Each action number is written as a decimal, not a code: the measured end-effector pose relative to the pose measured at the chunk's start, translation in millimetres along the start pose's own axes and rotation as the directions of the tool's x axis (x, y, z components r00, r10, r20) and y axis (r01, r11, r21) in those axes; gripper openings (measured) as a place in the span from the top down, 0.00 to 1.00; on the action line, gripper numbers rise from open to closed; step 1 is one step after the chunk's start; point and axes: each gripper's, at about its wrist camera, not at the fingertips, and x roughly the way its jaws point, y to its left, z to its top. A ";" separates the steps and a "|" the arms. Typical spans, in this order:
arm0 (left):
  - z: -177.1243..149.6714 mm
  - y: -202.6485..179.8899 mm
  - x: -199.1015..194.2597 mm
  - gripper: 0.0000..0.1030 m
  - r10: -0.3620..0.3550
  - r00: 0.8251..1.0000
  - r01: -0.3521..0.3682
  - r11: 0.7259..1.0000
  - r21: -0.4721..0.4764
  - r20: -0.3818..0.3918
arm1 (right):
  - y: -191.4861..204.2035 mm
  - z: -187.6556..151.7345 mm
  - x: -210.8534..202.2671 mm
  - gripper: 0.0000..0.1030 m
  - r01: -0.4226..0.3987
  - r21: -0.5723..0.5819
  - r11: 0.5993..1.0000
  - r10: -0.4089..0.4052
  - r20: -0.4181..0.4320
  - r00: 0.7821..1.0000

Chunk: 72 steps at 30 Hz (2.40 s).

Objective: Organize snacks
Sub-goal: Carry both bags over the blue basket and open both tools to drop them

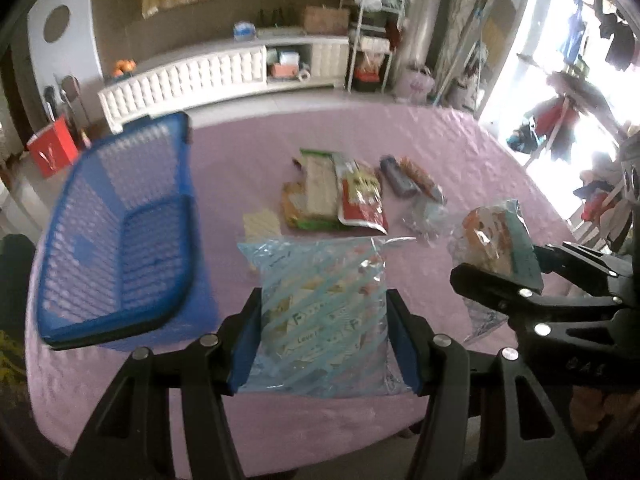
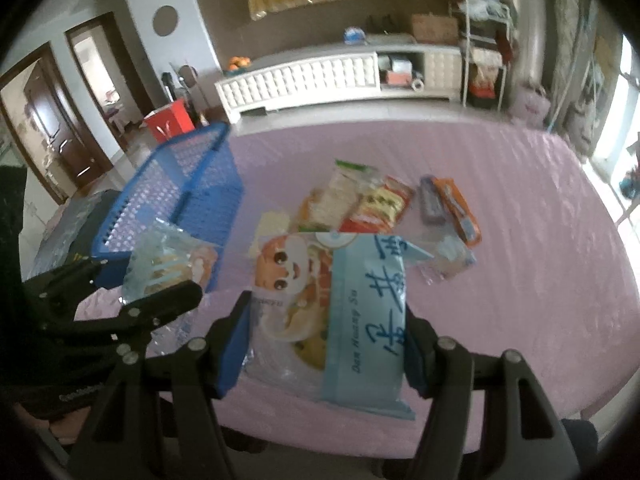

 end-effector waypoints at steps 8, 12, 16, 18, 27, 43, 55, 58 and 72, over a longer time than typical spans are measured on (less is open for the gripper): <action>-0.3 38.0 -47.7 0.46 0.035 0.996 -0.033 0.999 -0.018 0.079 | 54.7 23.7 -1.8 0.33 -0.061 -0.074 0.995 0.063 0.022 0.998; -1.4 64.7 -63.7 0.46 0.055 0.994 -0.051 0.997 -0.050 0.092 | 78.0 36.7 4.1 0.33 -0.141 -0.069 0.988 0.142 0.011 0.990; 3.1 88.9 -78.2 0.46 0.085 0.990 -0.078 0.995 -0.061 0.114 | 104.3 51.0 12.5 0.33 -0.144 -0.121 0.982 0.147 0.015 0.989; 5.9 98.0 -84.1 0.46 0.097 0.988 -0.090 0.994 -0.062 0.119 | 112.9 56.5 16.2 0.33 -0.158 -0.128 0.979 0.161 0.010 0.987; 35.1 153.2 -84.1 0.46 0.127 0.984 -0.114 0.988 -0.106 0.124 | 141.7 100.2 39.5 0.33 -0.176 -0.181 0.968 0.181 0.010 0.984; 96.9 218.6 -6.5 0.46 0.163 0.987 -0.161 0.982 -0.096 0.010 | 149.8 162.3 131.9 0.33 -0.180 -0.212 0.961 0.158 -0.118 0.980; 115.9 244.0 32.6 0.45 0.097 0.994 -0.104 0.986 -0.134 -0.056 | 149.3 172.9 157.5 0.33 -0.186 -0.246 0.951 0.142 -0.186 0.972; 119.2 245.9 40.6 0.45 0.111 0.990 -0.120 0.986 -0.117 -0.083 | 151.6 173.7 158.6 0.33 -0.192 -0.249 0.949 0.145 -0.194 0.970; 127.9 246.6 51.7 0.30 0.177 0.979 -0.185 0.980 -0.073 -0.105 | 145.7 193.3 171.5 0.06 -0.160 -0.230 0.960 0.115 -0.200 0.973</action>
